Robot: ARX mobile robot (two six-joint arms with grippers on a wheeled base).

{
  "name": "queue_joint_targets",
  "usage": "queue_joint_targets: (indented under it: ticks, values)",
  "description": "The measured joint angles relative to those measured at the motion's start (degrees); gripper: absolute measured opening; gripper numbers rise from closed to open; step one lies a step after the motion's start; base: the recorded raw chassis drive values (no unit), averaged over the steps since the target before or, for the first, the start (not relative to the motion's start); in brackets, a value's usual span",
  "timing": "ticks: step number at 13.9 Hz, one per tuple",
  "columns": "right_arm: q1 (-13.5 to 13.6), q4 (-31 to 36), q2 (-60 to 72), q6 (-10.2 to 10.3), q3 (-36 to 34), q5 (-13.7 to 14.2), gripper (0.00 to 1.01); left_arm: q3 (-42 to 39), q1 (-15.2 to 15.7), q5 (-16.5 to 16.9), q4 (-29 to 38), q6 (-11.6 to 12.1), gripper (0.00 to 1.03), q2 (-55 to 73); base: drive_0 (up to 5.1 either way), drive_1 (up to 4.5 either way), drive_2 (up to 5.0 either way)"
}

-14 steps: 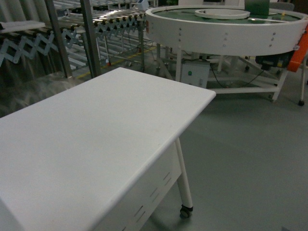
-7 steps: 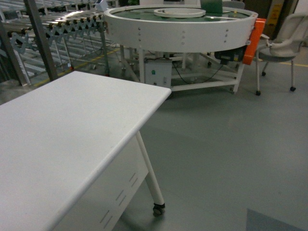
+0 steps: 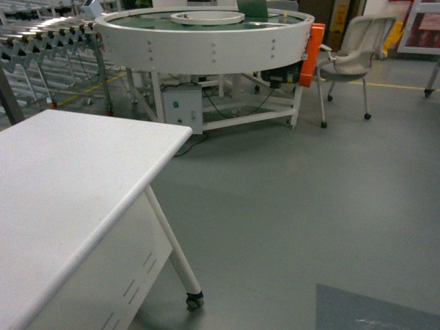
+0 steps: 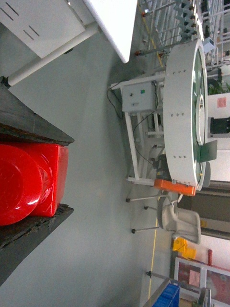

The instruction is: Pick red block from blue box to shelf

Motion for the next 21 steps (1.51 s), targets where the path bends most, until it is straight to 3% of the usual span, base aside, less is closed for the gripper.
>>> queue_joint_targets:
  ticks: [16,21]
  values:
    - [0.0,0.0,0.0,0.0,0.0,0.0,0.28,0.0,0.0,0.0,0.0,0.0,0.98,0.0,-1.5,-1.51,-1.5]
    - [0.0,0.1,0.0,0.0,0.0,0.0,0.28,0.0,0.0,0.0,0.0,0.0,0.98,0.0,0.0,4.18,-4.1]
